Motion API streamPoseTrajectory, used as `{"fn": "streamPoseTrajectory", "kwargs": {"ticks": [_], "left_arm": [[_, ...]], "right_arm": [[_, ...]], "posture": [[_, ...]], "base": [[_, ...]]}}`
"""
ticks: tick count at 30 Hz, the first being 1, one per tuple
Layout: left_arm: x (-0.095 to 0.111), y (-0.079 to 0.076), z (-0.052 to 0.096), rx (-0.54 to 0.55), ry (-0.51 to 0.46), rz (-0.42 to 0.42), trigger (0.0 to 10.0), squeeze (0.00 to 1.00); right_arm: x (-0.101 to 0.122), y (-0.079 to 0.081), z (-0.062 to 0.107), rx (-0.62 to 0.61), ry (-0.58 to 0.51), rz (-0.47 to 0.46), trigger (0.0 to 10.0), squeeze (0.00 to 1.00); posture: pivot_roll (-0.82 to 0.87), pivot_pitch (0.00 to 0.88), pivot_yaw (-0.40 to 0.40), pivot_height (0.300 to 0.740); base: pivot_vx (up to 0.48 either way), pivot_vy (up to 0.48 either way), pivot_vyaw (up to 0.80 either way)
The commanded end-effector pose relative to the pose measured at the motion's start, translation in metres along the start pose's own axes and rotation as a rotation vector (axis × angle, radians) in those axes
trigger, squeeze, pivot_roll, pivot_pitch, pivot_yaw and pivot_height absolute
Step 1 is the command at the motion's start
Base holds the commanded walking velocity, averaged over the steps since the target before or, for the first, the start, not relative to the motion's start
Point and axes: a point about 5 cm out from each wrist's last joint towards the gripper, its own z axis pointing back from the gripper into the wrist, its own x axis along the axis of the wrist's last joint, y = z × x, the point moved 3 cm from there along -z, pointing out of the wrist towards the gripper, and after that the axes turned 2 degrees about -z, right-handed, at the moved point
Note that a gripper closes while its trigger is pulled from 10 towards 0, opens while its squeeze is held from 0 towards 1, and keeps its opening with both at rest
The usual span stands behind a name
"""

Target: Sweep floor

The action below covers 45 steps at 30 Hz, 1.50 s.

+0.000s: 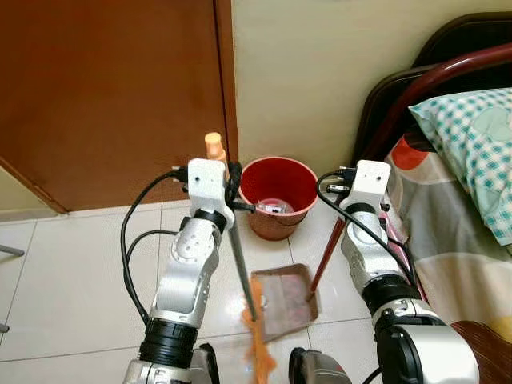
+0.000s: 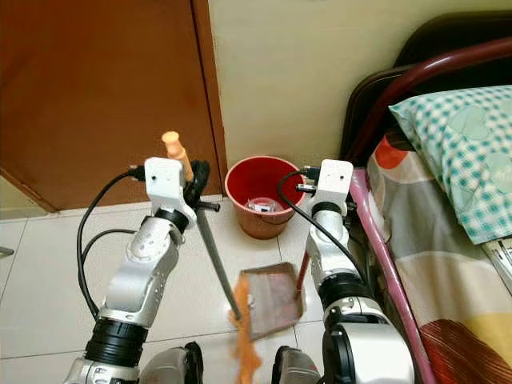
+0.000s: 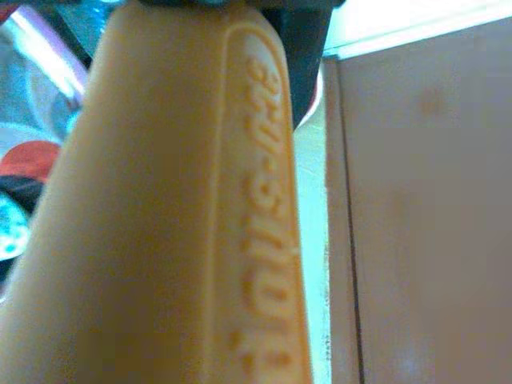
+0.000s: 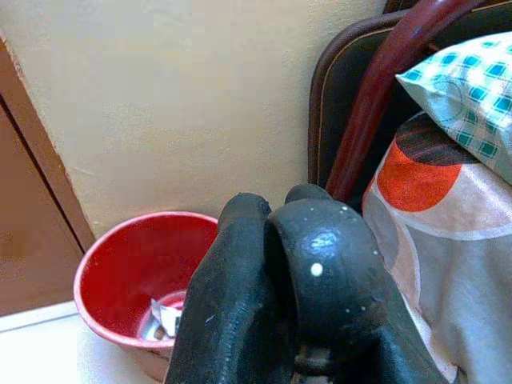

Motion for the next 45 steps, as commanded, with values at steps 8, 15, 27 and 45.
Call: {"fn": "streamPoseTrajectory", "kwargs": {"ticks": [8, 15, 27, 45], "left_arm": [[0.037, -0.004, -0.007, 0.013, -0.16, 0.227, 10.0, 0.0], [0.052, 0.03, -0.008, 0.09, -0.211, 0.208, 10.0, 0.0], [0.08, 0.117, 0.011, 0.316, -0.292, 0.102, 10.0, 0.0], [0.031, 0.107, 0.046, 0.265, -0.16, -0.199, 10.0, 0.0]], "right_arm": [[0.004, 0.004, -0.003, 0.009, -0.01, -0.011, 10.0, 0.0], [0.003, -0.003, -0.004, -0.006, -0.008, -0.007, 10.0, 0.0], [-0.004, -0.031, -0.002, -0.037, 0.004, 0.03, 10.0, 0.0], [0.031, -0.037, -0.007, -0.007, -0.092, -0.049, 10.0, 0.0]], "posture": [[0.04, 0.143, -0.023, 0.74], [0.03, 0.131, -0.026, 0.74], [0.0, 0.135, -0.036, 0.74], [-0.01, 0.108, -0.057, 0.74]], "base": [[0.0, 0.0, 0.0], [0.0, 0.0, 0.0], [0.0, 0.0, 0.0], [0.0, 0.0, 0.0]]}}
